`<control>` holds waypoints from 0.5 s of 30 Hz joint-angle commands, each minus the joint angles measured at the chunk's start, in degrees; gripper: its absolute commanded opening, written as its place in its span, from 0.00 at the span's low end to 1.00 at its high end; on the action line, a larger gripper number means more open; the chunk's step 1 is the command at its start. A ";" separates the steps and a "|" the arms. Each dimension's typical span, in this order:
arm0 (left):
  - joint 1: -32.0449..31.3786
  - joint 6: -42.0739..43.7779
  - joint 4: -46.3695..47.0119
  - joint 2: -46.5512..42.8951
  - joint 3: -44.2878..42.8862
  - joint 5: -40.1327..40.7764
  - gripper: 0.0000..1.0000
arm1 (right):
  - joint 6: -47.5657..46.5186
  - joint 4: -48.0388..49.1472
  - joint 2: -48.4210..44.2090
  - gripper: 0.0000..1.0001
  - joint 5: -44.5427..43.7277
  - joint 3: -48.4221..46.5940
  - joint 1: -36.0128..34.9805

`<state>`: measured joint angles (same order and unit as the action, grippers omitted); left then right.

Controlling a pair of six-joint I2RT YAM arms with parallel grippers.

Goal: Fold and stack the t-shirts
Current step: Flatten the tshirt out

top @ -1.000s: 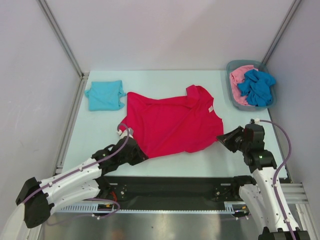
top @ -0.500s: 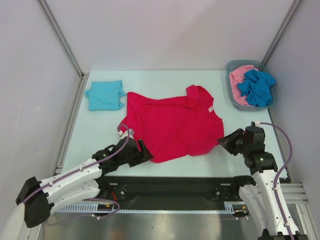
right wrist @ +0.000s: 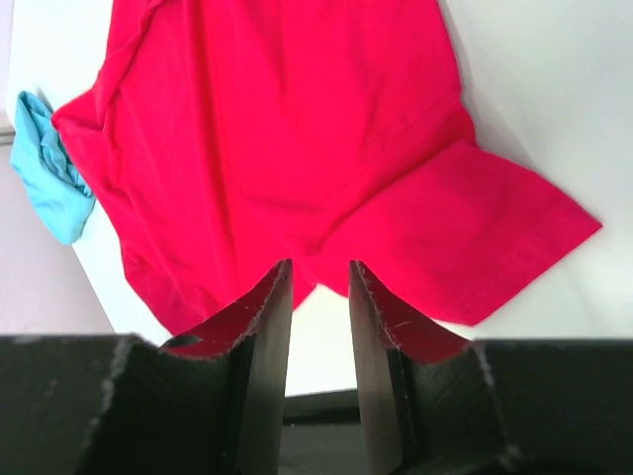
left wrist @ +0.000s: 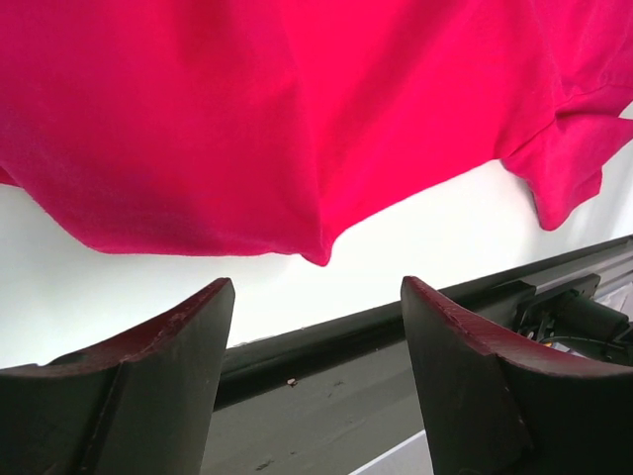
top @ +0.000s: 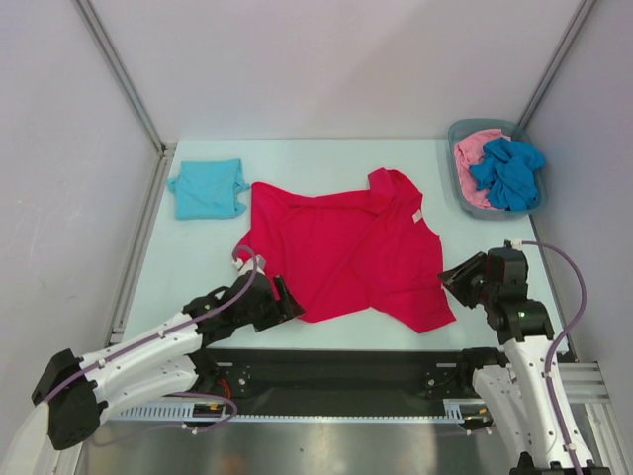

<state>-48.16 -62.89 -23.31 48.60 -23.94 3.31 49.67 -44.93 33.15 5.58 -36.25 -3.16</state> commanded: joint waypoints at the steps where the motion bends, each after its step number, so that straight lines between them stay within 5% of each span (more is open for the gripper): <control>1: -0.44 0.49 0.02 0.09 -1.02 0.81 0.74 | -0.45 3.24 1.30 0.34 1.00 1.70 0.08; 7: -0.27 0.75 0.63 2.19 0.65 5.38 0.78 | 0.60 12.47 6.84 0.35 5.84 11.10 -0.44; 15: 0.17 4.79 -1.20 11.61 -4.70 11.09 0.86 | 1.04 18.73 12.90 0.34 5.49 9.53 -3.95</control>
<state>-48.21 -60.90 -22.90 59.55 -25.47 10.04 50.43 -31.70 44.38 10.55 -23.94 -5.93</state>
